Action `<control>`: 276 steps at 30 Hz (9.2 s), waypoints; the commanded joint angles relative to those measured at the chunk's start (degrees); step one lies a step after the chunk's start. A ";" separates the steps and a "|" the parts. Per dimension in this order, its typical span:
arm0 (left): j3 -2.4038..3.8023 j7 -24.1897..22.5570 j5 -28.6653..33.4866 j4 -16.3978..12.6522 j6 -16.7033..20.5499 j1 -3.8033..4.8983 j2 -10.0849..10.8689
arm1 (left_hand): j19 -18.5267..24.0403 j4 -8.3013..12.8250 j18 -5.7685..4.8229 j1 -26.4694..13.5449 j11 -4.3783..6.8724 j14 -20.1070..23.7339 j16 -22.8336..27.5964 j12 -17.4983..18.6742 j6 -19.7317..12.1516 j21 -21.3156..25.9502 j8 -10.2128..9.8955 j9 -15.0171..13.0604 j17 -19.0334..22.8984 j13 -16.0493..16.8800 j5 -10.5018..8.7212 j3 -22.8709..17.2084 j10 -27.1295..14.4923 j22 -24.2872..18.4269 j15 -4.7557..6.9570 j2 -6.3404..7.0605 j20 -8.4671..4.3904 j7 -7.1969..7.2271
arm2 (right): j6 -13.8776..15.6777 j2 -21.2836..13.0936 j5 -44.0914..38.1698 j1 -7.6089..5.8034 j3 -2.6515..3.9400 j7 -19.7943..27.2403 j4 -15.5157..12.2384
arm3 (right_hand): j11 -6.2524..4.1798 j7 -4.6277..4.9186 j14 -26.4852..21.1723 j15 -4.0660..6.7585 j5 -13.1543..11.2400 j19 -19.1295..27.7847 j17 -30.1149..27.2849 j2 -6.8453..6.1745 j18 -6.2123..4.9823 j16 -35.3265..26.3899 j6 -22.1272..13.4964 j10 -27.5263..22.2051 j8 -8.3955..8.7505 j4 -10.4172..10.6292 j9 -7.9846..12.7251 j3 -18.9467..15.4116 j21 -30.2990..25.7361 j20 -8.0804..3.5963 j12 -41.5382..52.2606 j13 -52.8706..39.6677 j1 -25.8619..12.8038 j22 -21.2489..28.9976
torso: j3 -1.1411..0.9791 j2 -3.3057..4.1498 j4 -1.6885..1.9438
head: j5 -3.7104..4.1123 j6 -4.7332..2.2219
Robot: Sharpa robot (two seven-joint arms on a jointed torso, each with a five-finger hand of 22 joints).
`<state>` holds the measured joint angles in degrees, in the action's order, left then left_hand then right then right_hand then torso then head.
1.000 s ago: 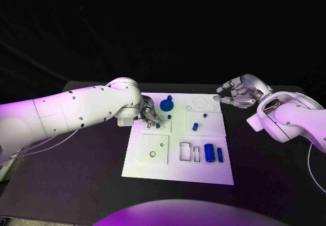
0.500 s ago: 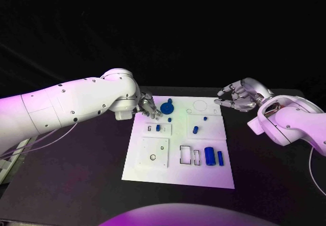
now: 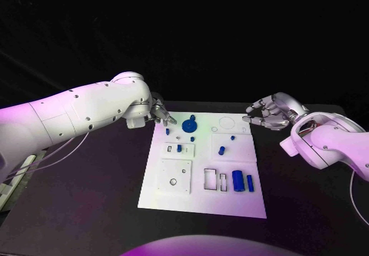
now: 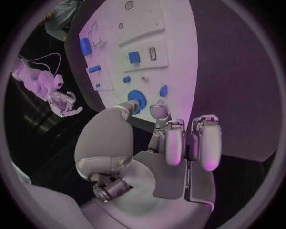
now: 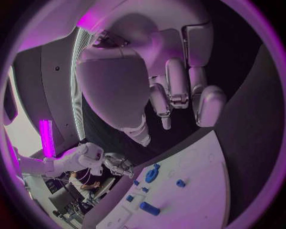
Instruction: Assemble the parts on the task board
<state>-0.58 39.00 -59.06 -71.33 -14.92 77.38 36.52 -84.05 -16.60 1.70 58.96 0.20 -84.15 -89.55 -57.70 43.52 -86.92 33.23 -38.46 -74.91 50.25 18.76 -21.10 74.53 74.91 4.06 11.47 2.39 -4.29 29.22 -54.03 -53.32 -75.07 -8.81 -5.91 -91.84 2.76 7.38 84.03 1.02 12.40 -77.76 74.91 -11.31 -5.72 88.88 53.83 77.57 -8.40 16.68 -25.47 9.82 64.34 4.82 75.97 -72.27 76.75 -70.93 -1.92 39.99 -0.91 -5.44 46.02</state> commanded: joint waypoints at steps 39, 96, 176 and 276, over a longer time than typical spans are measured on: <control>-1.98 -1.40 1.16 9.66 -6.53 -0.26 -5.25 | -3.37 0.09 -0.65 2.17 0.07 -5.70 -0.03 -0.75 2.32 -0.12 0.42 0.82 -14.43 0.15 -1.24 0.89 0.09 12.16 -0.41 -2.05 0.40 0.29 | -0.43 0.62 -0.57 0.09 0.00 -0.02 0.27 | -0.04 -0.06 5.14 0.23 0.15 0.49 11.65 0.12 -0.49 -0.10 -0.05 -0.36 -0.23 -0.13 -0.14 -0.26 -0.27 0.03 -0.26 0.11 -0.38 0.10 | -0.03 0.00 -0.02 | -0.19 0.59; -2.36 -3.49 12.03 1.11 0.73 -1.03 0.24 | -3.38 10.14 -0.63 8.72 1.52 -5.79 -0.28 -1.47 1.91 0.20 12.72 -6.53 -14.81 -0.76 -9.17 -24.57 1.48 12.44 0.86 -4.59 -0.82 2.02 | -1.14 0.54 -0.61 0.17 -0.03 -0.60 0.73 | -0.06 -0.07 5.13 0.25 0.31 0.51 11.59 0.39 -0.52 -0.13 -0.04 -0.36 -0.30 -0.12 -0.25 -0.27 -0.42 0.01 -0.29 0.15 -0.45 0.16 | -0.06 -0.07 0.07 | -0.03 1.53; -2.84 -1.77 -1.60 -13.39 2.37 -5.81 6.61 | -4.10 13.64 -0.91 4.51 1.50 -5.85 -0.45 -1.80 3.92 -0.65 14.50 -5.64 -15.09 -1.17 -5.95 -29.58 3.09 13.25 1.49 -3.28 -1.34 2.13 | -1.39 0.04 -0.80 0.54 -0.10 -0.69 0.56 | -0.10 -0.12 5.11 0.29 0.43 0.50 11.50 0.51 -0.54 -0.18 0.01 -0.28 -0.42 -0.14 -0.46 -0.41 -0.62 -0.02 -0.24 0.10 -0.57 0.22 | -0.06 -0.11 0.19 | -0.64 2.55; -1.31 -25.28 -2.77 -13.33 23.15 -5.79 7.29 | 9.62 0.43 4.36 11.09 -0.98 -0.05 11.76 9.96 -4.61 23.06 10.66 5.98 1.80 -15.57 4.86 1.55 -12.98 0.83 -1.29 1.08 0.90 -0.97 | -0.08 -0.41 -0.73 0.72 -0.10 0.23 0.78 | -0.09 -0.11 4.98 0.30 0.27 0.71 10.96 0.52 -0.65 -0.40 -0.22 -0.66 -0.42 -0.09 -0.66 -0.80 -1.29 -0.04 -0.69 0.65 -1.06 0.59 | -0.05 -0.16 0.23 | 0.57 1.32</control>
<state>-1.91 25.73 -59.56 -84.49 1.66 71.56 44.17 -74.88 -16.40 5.73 69.35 -0.55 -83.55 -77.86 -47.79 39.52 -64.80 44.26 -32.74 -72.81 34.74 23.31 -19.39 62.04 74.72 2.89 12.49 3.14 -5.15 28.84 -54.45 -53.53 -74.39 -8.91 -6.48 -91.06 2.56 7.38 84.03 1.02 12.63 -77.34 74.93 -10.86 -5.72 88.88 53.83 77.37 -8.63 16.52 -26.07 9.34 63.30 4.82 75.49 -71.71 76.31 -70.41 -1.92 39.82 -0.72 -5.03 47.54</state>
